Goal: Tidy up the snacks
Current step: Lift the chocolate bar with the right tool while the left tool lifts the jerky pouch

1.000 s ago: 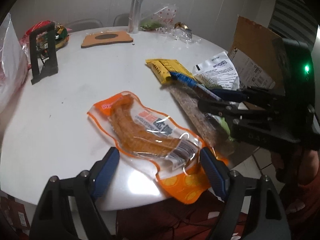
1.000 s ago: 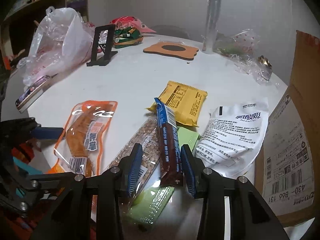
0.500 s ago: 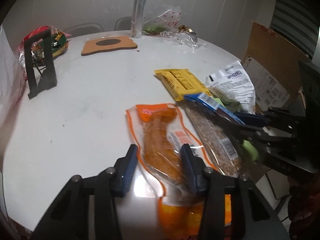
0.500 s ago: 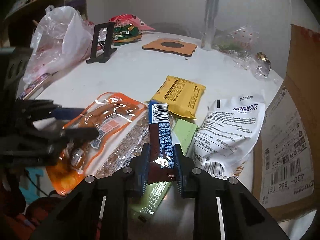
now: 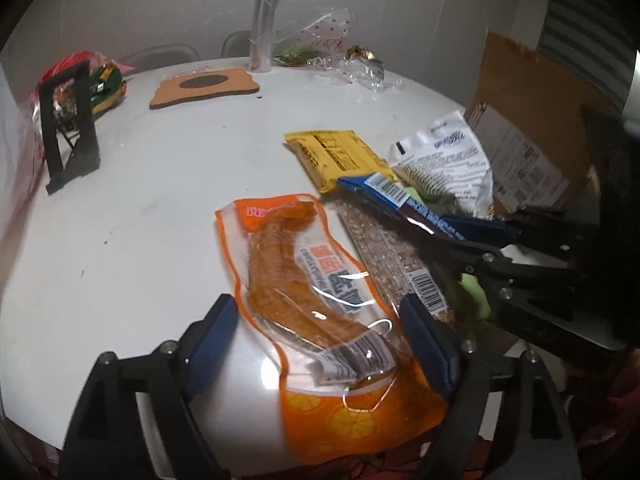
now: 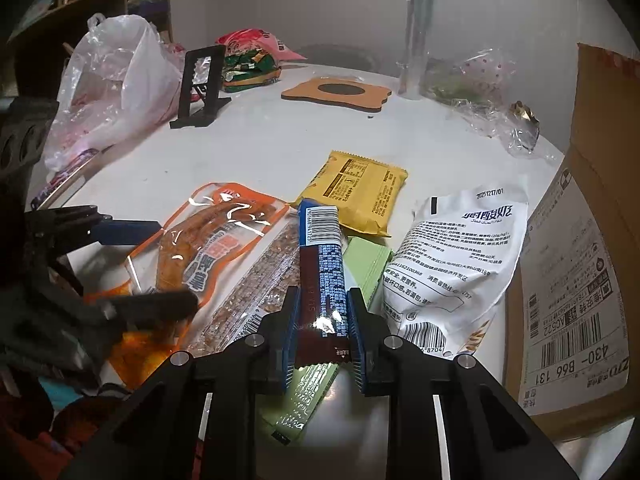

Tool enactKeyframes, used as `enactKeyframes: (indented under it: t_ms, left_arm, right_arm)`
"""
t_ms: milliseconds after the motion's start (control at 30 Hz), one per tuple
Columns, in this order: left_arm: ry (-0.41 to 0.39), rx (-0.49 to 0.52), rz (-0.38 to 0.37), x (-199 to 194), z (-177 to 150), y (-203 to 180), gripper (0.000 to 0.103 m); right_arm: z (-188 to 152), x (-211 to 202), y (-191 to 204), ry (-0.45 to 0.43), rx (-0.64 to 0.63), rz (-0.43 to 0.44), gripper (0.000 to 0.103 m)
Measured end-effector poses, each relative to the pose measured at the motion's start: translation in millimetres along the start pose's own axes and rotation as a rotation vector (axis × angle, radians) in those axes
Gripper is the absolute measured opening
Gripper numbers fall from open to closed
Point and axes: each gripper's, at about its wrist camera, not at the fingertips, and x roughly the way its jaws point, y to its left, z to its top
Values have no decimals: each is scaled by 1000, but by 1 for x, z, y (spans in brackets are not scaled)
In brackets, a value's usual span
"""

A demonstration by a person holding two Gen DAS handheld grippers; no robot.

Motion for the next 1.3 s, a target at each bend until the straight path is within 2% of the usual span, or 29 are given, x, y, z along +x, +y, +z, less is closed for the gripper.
enactKeyframes:
  t_ms: [167,333,433,633,733,933,1133,1300]
  left_arm:
    - [-4,23,40,6,2,-6,82]
    - [-15,18,47,10,6,-5,81]
    - [-26,38,38,9,5,-5,75]
    - [-28,58,24,5,3,3,71]
    - [-35,37,0,1,3,14,69]
    - [-57,26,15,-10,6,29,65]
    - [-42,9,13,-5,6,36,68]
    - [-16,33,45,3,6,31,69]
  right_arm:
    - [-1,0,2,-4,-8,-6,18]
    - [-1,0,2,-3,-12,-1,18]
    - [-1,0,4,-5,-19,-3,18]
    - [-2,0,3,-11,-13,-5,17]
    - [-1,0,2,-10,-7,-1,17]
    - [2,0,4,-18,-5,1,17]
    - [8,1,11,-15,-20,0,17]
    - [9,3,10,-9,-24,-4,17]
